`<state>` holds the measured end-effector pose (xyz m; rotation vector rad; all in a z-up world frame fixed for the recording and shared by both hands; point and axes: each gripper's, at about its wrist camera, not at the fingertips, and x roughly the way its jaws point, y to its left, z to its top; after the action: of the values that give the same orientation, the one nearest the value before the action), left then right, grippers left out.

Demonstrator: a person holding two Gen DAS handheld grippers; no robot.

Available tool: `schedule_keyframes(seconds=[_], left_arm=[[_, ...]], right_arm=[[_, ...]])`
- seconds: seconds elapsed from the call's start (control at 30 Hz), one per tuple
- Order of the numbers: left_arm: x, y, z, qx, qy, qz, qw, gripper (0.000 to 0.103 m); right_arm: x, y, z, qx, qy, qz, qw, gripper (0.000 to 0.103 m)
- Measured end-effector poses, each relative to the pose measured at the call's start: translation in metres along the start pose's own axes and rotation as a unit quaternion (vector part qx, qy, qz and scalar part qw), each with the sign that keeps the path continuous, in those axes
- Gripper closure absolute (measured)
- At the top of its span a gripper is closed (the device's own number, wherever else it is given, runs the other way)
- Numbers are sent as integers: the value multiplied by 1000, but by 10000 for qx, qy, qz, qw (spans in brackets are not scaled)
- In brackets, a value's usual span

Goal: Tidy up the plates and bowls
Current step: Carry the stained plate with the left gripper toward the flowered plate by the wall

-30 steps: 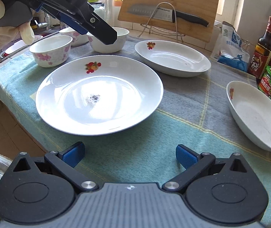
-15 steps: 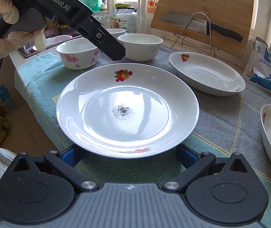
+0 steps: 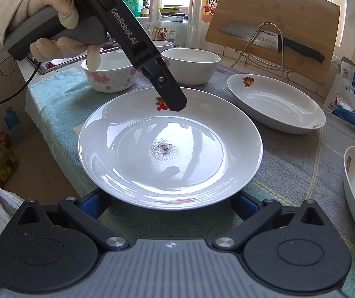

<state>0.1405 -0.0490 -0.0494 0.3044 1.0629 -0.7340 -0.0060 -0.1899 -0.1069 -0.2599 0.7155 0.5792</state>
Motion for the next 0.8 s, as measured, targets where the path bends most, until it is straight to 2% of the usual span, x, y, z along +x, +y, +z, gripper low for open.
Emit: schedule_keyframes(seconds=[0.13,0.27,0.4,0.6,0.8], left_arm=[[9,5,6,94,330,-177,9993,11],[16,6,11,234,554,-190,9980,11],[23,12,12,169,816,-508,9952,11],[27,18,12,68,951,-824,9920,12],[30,17,16,100,1057,-910,9902,19]], right_arm=[[1,1,2,-108,12,-4,9999,0],[1,1,2,-101,14,-1,9999,0],[0,1,3,-80,12,-1,10000,0],[-1,3,3,-81,7,-55,10000,0],[-1,4,2,-70,-6,-83,9999,0]])
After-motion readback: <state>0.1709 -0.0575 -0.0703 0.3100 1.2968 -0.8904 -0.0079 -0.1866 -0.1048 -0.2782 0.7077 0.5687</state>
